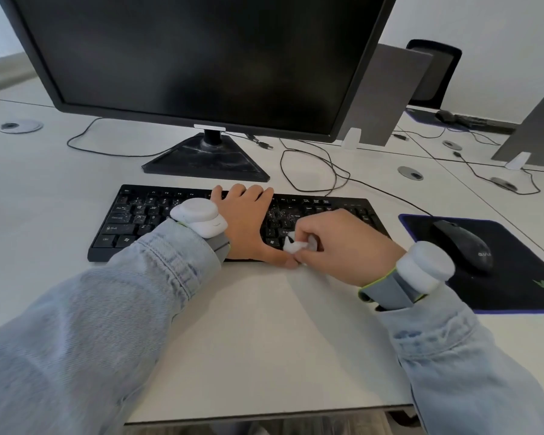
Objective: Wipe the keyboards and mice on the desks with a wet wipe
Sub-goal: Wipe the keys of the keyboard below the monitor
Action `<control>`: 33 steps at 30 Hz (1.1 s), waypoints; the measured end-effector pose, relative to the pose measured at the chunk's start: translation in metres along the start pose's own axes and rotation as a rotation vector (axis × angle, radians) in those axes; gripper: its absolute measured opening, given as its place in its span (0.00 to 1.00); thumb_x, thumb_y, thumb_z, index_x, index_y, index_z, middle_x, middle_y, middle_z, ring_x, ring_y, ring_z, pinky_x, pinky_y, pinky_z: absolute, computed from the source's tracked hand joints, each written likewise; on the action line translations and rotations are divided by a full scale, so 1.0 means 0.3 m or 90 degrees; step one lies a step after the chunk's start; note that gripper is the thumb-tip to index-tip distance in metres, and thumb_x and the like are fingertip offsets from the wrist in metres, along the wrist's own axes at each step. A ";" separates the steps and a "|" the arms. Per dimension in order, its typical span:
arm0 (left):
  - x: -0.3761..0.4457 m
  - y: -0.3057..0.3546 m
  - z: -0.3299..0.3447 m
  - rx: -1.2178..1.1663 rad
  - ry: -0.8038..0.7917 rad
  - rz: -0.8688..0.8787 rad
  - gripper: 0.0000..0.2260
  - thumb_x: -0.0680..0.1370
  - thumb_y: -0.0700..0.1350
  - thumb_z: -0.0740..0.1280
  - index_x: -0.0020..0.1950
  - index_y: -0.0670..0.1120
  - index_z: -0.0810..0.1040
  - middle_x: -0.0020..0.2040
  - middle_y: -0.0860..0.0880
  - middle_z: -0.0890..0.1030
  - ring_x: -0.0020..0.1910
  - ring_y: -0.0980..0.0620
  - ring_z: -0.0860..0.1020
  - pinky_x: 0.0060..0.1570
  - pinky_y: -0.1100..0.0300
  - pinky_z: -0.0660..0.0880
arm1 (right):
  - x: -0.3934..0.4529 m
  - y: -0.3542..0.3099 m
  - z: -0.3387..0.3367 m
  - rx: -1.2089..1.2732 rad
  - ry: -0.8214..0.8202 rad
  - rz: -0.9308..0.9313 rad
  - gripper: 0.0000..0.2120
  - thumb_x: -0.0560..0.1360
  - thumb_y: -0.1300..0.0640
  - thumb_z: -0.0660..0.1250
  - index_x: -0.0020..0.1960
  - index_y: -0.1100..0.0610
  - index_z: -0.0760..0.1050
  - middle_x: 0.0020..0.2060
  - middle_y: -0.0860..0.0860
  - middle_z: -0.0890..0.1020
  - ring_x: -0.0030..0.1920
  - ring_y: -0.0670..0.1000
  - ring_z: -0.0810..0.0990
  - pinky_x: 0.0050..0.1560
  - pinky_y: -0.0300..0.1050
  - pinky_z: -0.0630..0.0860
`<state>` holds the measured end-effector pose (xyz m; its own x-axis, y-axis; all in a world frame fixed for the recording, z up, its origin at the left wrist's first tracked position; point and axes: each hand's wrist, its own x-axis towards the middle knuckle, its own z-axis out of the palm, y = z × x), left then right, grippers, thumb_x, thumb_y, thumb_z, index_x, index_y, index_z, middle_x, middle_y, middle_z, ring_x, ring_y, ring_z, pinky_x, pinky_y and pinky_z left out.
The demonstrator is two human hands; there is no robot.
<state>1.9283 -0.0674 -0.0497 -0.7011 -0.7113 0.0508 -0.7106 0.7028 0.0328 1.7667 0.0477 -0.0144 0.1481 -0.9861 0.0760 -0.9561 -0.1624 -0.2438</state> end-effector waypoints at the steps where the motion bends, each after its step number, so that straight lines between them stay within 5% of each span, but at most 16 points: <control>1: -0.001 -0.002 -0.002 -0.004 -0.008 0.002 0.67 0.50 0.86 0.49 0.81 0.49 0.51 0.78 0.53 0.62 0.74 0.46 0.62 0.74 0.39 0.57 | -0.004 0.007 -0.001 0.002 0.016 0.016 0.04 0.72 0.53 0.68 0.40 0.49 0.73 0.34 0.44 0.77 0.36 0.41 0.74 0.38 0.40 0.69; 5: -0.005 -0.013 -0.028 -0.038 -0.046 0.013 0.64 0.58 0.85 0.59 0.82 0.50 0.45 0.80 0.52 0.58 0.78 0.45 0.58 0.76 0.37 0.51 | -0.035 0.071 -0.073 0.025 0.096 0.080 0.06 0.73 0.54 0.66 0.48 0.46 0.72 0.36 0.44 0.78 0.36 0.43 0.74 0.37 0.39 0.70; 9: -0.024 -0.045 -0.084 -0.047 -0.077 0.011 0.62 0.58 0.84 0.59 0.83 0.52 0.42 0.82 0.51 0.52 0.81 0.46 0.51 0.77 0.36 0.44 | 0.050 0.098 -0.140 0.027 0.142 0.086 0.04 0.74 0.55 0.65 0.46 0.47 0.75 0.36 0.42 0.77 0.37 0.40 0.73 0.37 0.39 0.68; 15: -0.111 -0.239 -0.106 0.008 -0.124 -0.004 0.67 0.50 0.87 0.49 0.82 0.53 0.38 0.82 0.54 0.48 0.81 0.48 0.46 0.78 0.38 0.41 | 0.241 0.068 -0.143 -0.002 0.003 0.067 0.03 0.72 0.53 0.69 0.40 0.51 0.79 0.34 0.43 0.78 0.37 0.44 0.77 0.40 0.42 0.73; 20: -0.142 -0.308 -0.056 -0.013 -0.117 -0.011 0.67 0.52 0.88 0.53 0.81 0.55 0.34 0.81 0.55 0.49 0.81 0.49 0.47 0.78 0.39 0.39 | 0.297 0.059 -0.050 0.026 0.016 0.043 0.05 0.72 0.53 0.70 0.48 0.50 0.76 0.35 0.43 0.77 0.37 0.44 0.75 0.34 0.33 0.66; 26: -0.148 -0.317 -0.038 -0.002 -0.088 0.009 0.66 0.52 0.88 0.50 0.80 0.55 0.33 0.80 0.57 0.53 0.80 0.50 0.50 0.78 0.40 0.39 | 0.279 0.118 -0.068 -0.089 0.010 0.062 0.04 0.74 0.56 0.67 0.43 0.56 0.78 0.33 0.41 0.71 0.35 0.41 0.70 0.33 0.33 0.62; 30: -0.155 -0.312 -0.039 -0.015 -0.074 0.010 0.66 0.53 0.88 0.51 0.80 0.55 0.33 0.79 0.57 0.55 0.80 0.51 0.51 0.78 0.40 0.40 | 0.283 0.112 -0.038 -0.058 0.154 0.092 0.04 0.74 0.56 0.65 0.43 0.55 0.76 0.34 0.42 0.72 0.38 0.46 0.72 0.37 0.41 0.68; 33: -0.157 -0.311 -0.039 -0.019 -0.070 0.005 0.66 0.53 0.88 0.51 0.81 0.55 0.34 0.79 0.57 0.55 0.80 0.50 0.51 0.78 0.40 0.41 | 0.290 0.083 -0.006 0.020 0.181 0.042 0.03 0.73 0.54 0.67 0.42 0.53 0.76 0.34 0.41 0.74 0.36 0.41 0.72 0.34 0.31 0.65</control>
<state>2.0283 -0.0992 -0.0436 -0.7105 -0.7013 -0.0579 -0.7037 0.7078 0.0620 1.7553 -0.0419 -0.0120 0.0049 -0.9452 0.3264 -0.9521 -0.1041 -0.2874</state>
